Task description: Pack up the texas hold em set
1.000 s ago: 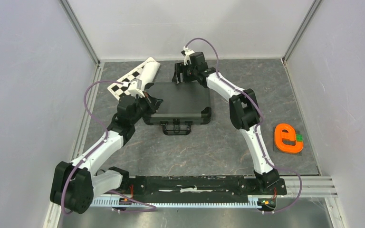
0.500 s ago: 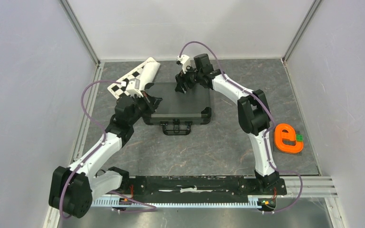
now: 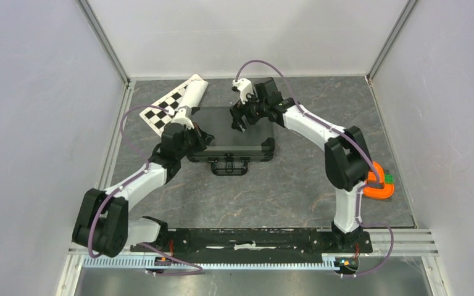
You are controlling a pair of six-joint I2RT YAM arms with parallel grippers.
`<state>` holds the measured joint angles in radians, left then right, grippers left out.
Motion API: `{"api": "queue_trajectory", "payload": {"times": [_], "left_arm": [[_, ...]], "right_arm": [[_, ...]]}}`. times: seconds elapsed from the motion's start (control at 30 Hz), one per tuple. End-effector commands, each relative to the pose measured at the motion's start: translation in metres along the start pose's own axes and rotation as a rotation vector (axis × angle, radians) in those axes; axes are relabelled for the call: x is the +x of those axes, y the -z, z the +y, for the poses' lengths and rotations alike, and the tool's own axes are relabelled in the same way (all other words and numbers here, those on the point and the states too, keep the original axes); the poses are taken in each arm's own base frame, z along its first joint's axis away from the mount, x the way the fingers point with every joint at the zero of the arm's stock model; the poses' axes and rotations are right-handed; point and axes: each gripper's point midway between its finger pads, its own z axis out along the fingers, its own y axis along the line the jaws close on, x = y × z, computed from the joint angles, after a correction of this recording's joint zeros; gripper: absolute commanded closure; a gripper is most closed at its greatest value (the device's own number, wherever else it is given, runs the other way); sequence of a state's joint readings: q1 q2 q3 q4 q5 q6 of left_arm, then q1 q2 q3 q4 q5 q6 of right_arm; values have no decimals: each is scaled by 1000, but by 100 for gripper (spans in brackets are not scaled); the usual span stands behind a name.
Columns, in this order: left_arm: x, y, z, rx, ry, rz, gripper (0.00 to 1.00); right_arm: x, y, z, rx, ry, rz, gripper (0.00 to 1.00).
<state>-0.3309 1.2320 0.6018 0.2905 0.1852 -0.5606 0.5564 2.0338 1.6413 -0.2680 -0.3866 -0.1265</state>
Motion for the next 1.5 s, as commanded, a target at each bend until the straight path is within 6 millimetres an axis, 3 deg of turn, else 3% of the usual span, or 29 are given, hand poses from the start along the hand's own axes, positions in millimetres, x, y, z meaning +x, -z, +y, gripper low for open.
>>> {"api": "queue_trajectory", "payload": {"times": [0.0, 0.1, 0.17, 0.33, 0.43, 0.5, 0.57, 0.63, 0.67, 0.83, 1.0, 1.1, 1.3, 1.47], "left_arm": [[11, -13, 15, -35, -14, 31, 98], [19, -17, 20, -50, -9, 55, 98], [22, -18, 23, -57, -6, 66, 98], [31, -22, 29, -72, -1, 91, 98], [37, -24, 34, -83, 3, 110, 98], [39, -25, 35, -87, 4, 115, 98], [39, -25, 35, -86, 4, 114, 98], [38, -25, 34, -85, 4, 112, 98], [38, -24, 34, -84, 3, 111, 98], [30, -21, 28, -70, -2, 88, 98], [20, -17, 22, -53, -8, 60, 98], [18, -16, 20, -49, -9, 54, 98], [16, -15, 18, -44, -11, 46, 98], [20, -17, 21, -52, -8, 58, 98]], "right_arm": [[-49, 64, 15, 100, -56, -147, 11], [-46, 90, 26, 119, -61, -196, 11], [-27, 99, 37, 115, -92, -176, 14], [48, 112, 87, 112, -169, -77, 19], [89, 112, 113, 107, -289, -77, 33], [98, 112, 126, 107, -371, -141, 47], [98, 112, 137, 103, -447, -223, 65], [97, 110, 140, 122, -532, -299, 79], [96, 108, 142, 117, -559, -321, 80], [93, 86, 156, 86, -653, -335, 83], [109, 71, 166, 98, -659, -285, 86], [108, 63, 172, 106, -578, -283, 92], [102, 47, 177, 192, -250, -274, 100], [110, 28, 182, 180, -224, -227, 100]]}}
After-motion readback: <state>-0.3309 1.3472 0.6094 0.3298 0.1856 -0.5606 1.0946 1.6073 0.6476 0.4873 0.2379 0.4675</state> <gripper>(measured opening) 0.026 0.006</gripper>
